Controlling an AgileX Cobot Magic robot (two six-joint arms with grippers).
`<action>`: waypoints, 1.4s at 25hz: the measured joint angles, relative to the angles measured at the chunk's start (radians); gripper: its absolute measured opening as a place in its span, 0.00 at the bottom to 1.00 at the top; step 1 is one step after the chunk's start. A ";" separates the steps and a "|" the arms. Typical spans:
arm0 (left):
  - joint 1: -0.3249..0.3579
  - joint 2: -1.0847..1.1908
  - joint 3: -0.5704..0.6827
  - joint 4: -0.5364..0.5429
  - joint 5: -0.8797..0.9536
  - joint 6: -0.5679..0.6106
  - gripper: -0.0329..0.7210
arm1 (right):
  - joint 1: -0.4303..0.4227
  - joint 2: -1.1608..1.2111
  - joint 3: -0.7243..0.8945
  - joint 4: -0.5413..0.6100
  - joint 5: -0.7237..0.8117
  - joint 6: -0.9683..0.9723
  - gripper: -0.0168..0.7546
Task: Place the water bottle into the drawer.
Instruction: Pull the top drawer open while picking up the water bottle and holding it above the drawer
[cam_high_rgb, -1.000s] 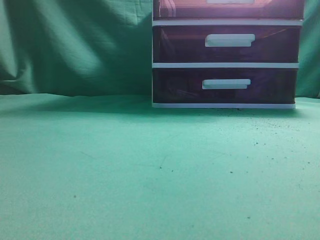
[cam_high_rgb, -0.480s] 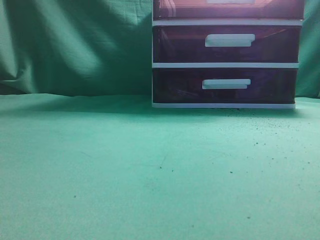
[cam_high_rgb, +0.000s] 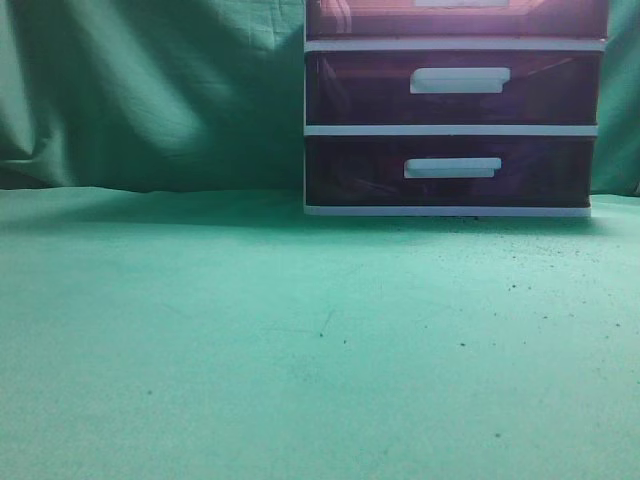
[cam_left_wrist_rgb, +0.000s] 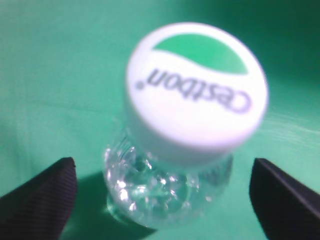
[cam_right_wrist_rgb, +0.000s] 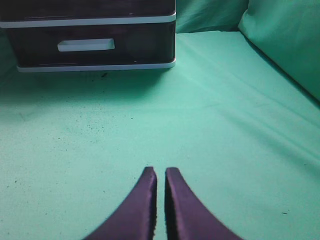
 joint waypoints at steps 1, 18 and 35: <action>0.000 0.018 -0.009 0.000 0.000 -0.002 0.90 | 0.000 0.000 0.000 0.000 0.000 0.000 0.08; -0.037 0.042 -0.177 0.026 0.245 -0.002 0.36 | 0.000 0.000 0.000 0.000 0.000 0.000 0.08; -0.382 -0.339 -0.397 0.001 0.594 0.049 0.36 | 0.000 0.000 0.001 0.014 -0.057 0.010 0.08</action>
